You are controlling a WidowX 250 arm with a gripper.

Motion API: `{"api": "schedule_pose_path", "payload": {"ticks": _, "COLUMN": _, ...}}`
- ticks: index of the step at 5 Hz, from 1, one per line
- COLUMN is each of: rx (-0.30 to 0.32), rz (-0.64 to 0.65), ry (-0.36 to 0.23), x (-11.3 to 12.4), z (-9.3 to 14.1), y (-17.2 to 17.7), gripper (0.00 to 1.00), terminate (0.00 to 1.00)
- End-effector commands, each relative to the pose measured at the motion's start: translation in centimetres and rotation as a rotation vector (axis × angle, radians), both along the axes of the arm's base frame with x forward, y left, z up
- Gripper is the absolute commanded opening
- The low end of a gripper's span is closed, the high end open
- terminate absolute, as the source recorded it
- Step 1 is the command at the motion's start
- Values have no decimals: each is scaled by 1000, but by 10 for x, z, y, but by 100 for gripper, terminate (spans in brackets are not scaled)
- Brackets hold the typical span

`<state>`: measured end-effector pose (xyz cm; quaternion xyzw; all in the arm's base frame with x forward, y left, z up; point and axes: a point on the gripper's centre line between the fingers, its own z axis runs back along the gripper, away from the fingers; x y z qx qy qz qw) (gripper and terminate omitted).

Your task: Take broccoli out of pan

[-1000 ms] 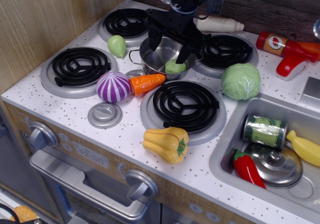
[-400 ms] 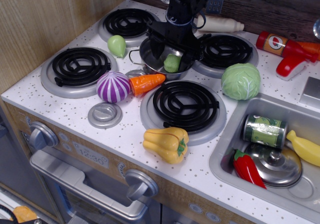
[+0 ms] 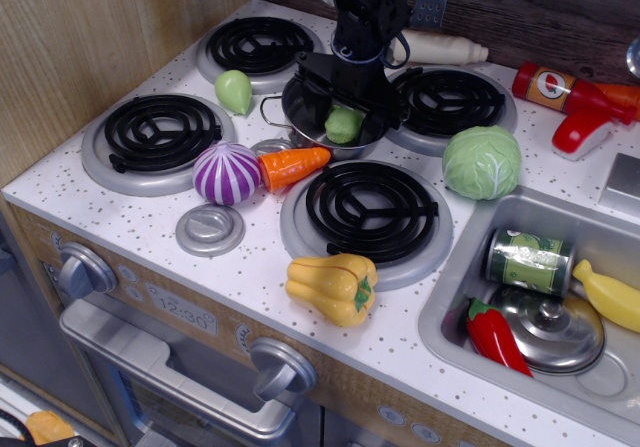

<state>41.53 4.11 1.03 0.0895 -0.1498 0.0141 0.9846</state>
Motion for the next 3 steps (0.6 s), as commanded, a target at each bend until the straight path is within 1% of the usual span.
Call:
{"api": "schedule_pose_path", "payload": {"ticks": 1, "rx": -40, "rz": -13, "ry": -23, "x": 8, "z": 8, "y": 6, "gripper": 0, "terminate": 0}}
{"api": "schedule_pose_path", "payload": {"ticks": 2, "rx": -19, "rz": -8, "ry": 11, "x": 4, "z": 26, "y": 4, "gripper": 0, "terminate": 0}}
{"api": "schedule_pose_path", "payload": {"ticks": 3, "rx": 44, "rz": 40, "ry": 54, "x": -8, "z": 63, "y": -3, "gripper": 0, "terminate": 0}}
